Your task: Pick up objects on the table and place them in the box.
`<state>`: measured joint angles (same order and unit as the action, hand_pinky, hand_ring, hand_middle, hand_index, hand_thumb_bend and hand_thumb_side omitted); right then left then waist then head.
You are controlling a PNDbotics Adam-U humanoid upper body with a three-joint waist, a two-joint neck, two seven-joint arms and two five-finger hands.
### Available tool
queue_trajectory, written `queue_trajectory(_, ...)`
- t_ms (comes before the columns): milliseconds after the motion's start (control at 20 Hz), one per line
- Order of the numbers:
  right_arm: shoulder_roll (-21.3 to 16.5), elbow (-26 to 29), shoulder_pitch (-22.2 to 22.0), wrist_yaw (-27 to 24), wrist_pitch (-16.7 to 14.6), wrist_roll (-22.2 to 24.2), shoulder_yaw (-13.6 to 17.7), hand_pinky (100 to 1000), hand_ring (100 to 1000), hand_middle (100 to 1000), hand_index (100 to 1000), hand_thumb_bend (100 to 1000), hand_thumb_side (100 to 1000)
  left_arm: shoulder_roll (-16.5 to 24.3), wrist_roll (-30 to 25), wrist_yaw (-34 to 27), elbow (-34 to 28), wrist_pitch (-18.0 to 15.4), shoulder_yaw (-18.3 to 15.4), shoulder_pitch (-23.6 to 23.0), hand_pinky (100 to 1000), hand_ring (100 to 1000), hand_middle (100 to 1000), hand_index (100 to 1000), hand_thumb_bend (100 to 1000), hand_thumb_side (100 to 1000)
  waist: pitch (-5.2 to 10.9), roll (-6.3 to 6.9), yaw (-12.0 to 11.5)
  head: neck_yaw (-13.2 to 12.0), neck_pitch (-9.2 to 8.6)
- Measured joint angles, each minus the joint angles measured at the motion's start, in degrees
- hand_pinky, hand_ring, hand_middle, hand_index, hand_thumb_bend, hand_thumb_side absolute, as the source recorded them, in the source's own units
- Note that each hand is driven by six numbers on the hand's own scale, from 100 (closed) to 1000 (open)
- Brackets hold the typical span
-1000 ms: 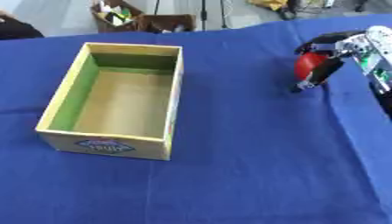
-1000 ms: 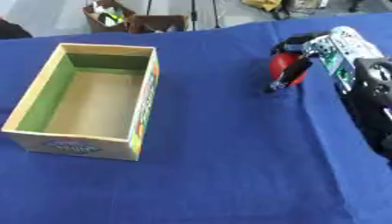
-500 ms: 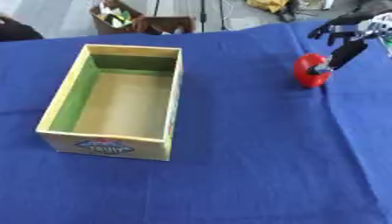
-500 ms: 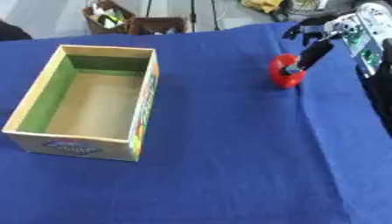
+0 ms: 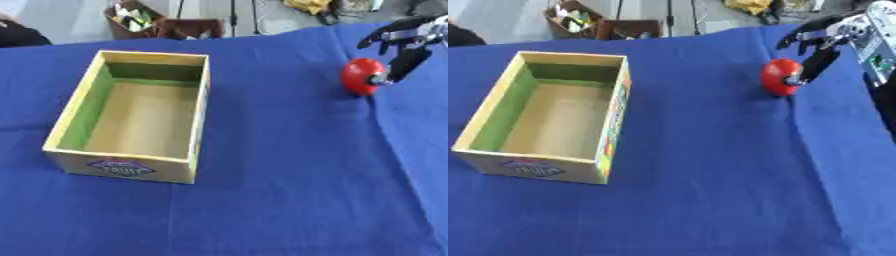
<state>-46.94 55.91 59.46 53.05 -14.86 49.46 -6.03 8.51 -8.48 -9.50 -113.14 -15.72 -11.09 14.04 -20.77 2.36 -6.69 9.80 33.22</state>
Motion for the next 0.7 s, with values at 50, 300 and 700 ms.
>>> queue_trajectory(50,-0.04,-0.12,0.00,-0.15,-0.27,0.18,-0.01,690,843,975,1000,259,423,0.00,-0.05,0.00,0.01,0.04,0.00,0.00,174,320,366,697,100,747,-0.01,0.02,-0.01,0.08,0.00)
queue_trajectory(300,-0.25,-0.31,0.00,-0.90,-0.85,0.72,-0.04,702,848,980,1000,274,418,0.00,-0.21,0.00,0.15,-0.01,0.02,0.01,173,320,366,697,100,748,-0.24,0.18,-0.17,0.37,-0.03)
queue_trajectory(700,-0.28,-1.27,0.01,1.07,-0.43,0.67,-0.05,695,851,978,1000,364,423,0.00,-0.38,0.00,0.31,-0.08,0.32,0.06,174,320,367,697,100,746,-0.60,0.33,-0.36,0.72,-0.36)
